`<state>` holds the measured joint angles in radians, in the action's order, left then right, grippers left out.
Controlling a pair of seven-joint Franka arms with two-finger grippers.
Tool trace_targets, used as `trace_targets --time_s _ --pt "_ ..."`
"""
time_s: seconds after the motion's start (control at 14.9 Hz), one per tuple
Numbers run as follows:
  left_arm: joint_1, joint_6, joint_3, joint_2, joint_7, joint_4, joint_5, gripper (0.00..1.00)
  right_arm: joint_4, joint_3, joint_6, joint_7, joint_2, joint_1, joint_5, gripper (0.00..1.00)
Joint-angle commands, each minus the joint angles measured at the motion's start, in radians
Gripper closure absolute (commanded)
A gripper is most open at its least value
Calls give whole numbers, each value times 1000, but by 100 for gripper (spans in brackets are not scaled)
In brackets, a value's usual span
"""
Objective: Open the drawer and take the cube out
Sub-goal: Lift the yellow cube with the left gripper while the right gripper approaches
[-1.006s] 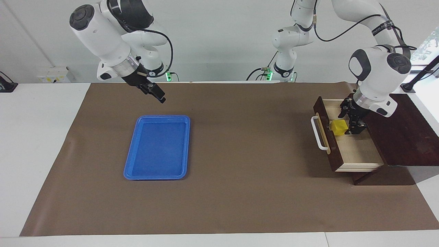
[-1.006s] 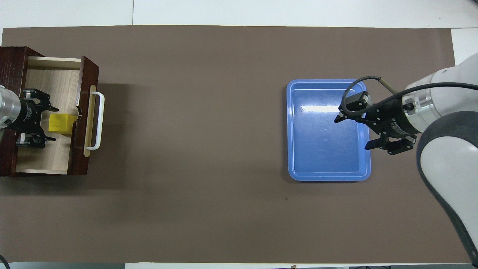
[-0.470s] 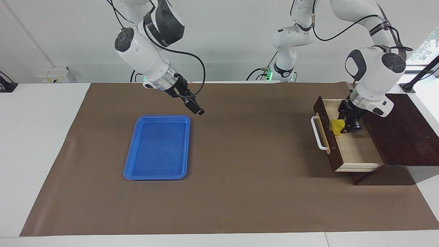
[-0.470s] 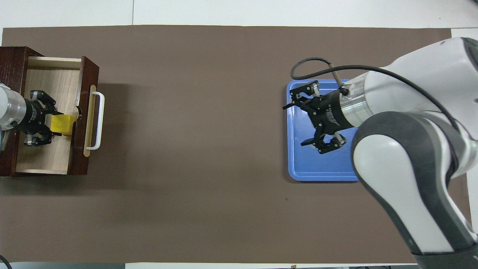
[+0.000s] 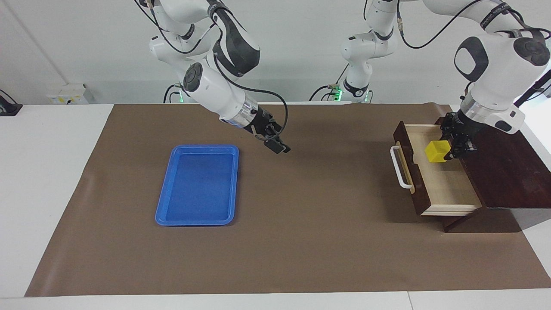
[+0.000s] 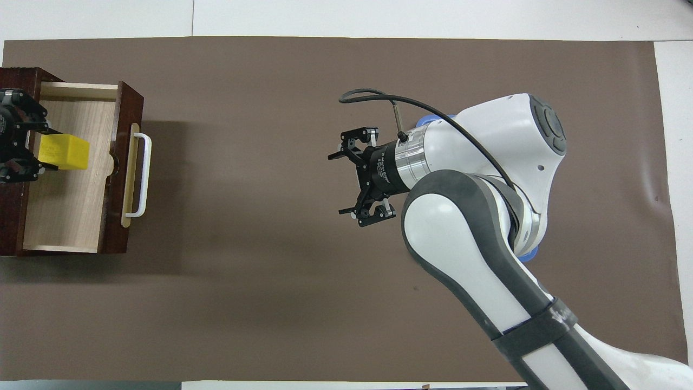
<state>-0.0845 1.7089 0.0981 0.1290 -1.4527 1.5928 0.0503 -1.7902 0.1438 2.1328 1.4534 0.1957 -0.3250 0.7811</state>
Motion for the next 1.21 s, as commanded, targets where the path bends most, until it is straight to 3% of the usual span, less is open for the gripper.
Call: trace_targets --time_s 0.0,0.6,1.14 --pt "96 -55 -8 58 -114 -89 11 100 -3 -1 45 53 24 -17 64 0" --pt "325 17 -5 81 -506 -56 5 100 227 -4 219 182 269 -163 63 0" --pt "382 72 -3 83 -597 -4 2 100 458 -10 175 334 413 -203 -66 0"
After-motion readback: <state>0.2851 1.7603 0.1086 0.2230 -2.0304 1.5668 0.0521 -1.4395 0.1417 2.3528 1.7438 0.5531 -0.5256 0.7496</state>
